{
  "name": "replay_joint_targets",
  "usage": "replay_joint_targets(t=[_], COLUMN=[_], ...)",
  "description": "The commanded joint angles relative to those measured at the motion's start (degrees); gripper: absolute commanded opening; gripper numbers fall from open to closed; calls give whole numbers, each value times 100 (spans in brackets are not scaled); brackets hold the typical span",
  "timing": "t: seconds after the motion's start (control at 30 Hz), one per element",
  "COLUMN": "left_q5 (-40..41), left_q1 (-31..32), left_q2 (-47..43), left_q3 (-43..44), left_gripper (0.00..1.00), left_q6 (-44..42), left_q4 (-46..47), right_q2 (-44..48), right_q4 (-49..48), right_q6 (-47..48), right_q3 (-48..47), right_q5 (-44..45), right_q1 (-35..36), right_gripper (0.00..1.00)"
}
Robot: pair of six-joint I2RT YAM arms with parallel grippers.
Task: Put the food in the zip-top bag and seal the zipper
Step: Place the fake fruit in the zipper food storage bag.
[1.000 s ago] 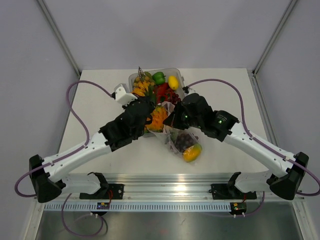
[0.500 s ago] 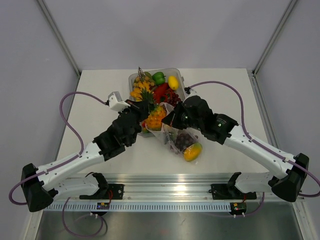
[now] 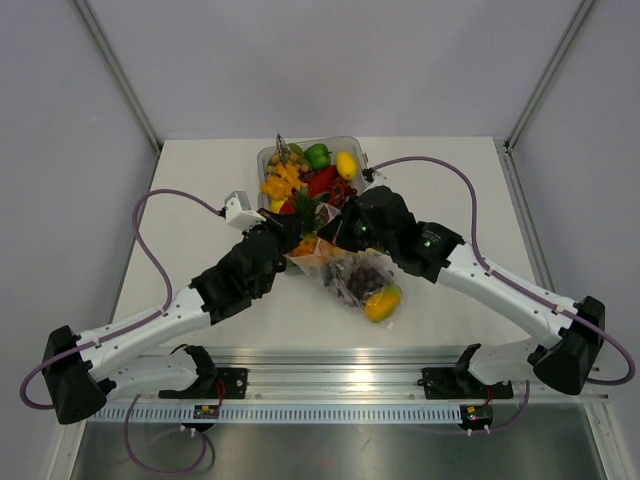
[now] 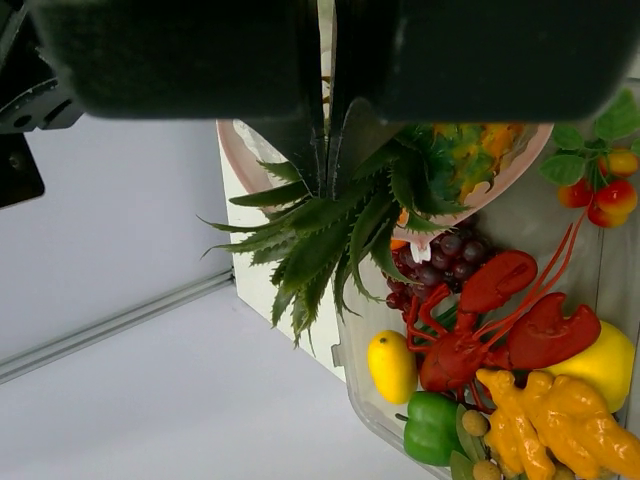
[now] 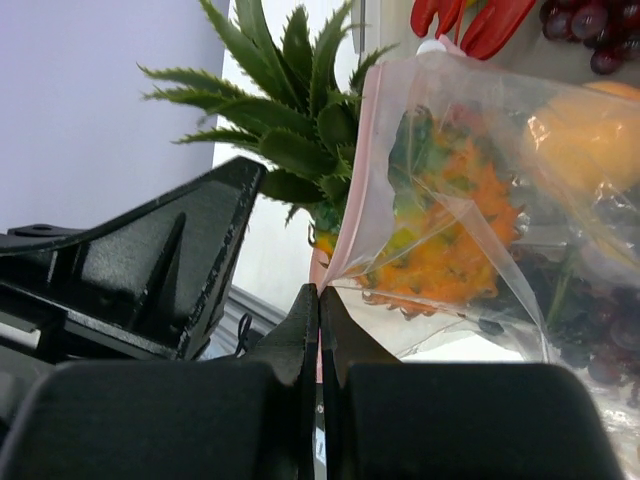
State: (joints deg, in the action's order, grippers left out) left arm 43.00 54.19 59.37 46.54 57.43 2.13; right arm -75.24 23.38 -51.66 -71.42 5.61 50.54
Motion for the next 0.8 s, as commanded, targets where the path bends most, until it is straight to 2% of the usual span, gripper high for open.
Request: replay_joint_targets(t=[0.0, 0.13, 0.3, 0.47, 0.5, 0.57, 0.67, 0.7, 0.73, 0.77], left_q5=[6, -213, -784, -1952, -2049, -2348, -2525, -2499, -2481, -2464], left_q1=[-5, -14, -14, -14, -23, -75, -93, -93, -102, -119], left_q2=[-84, 47, 329, 557, 575, 523, 373, 356, 329, 294], left_q3=[215, 416, 979, 1058, 1067, 1067, 1154, 1225, 1286, 1339], left_gripper=[0, 0, 0, 0, 14, 21, 46, 57, 83, 90], left_q6=[14, -65, -355, -591, -619, -697, -1171, -1268, -1452, -1523], left_q4=[68, 7, -134, 59, -54, -169, -195, -387, -511, -756], right_q2=[80, 238, 545, 748, 783, 870, 1011, 1046, 1082, 1117], right_q4=[-396, -237, -290, -308, -325, -351, -307, -299, -272, -263], right_q6=[278, 525, 569, 368, 350, 297, 314, 314, 323, 341], right_q3=[-627, -847, -620, -233, -180, -75, 66, 75, 75, 67], right_q5=[397, 801, 1056, 1084, 1083, 1048, 1171, 1188, 1223, 1224], right_q1=[52, 43, 43, 34, 26, 34, 17, 8, 17, 17], right_gripper=[0, 0, 0, 0, 0, 0, 0, 0, 0, 0])
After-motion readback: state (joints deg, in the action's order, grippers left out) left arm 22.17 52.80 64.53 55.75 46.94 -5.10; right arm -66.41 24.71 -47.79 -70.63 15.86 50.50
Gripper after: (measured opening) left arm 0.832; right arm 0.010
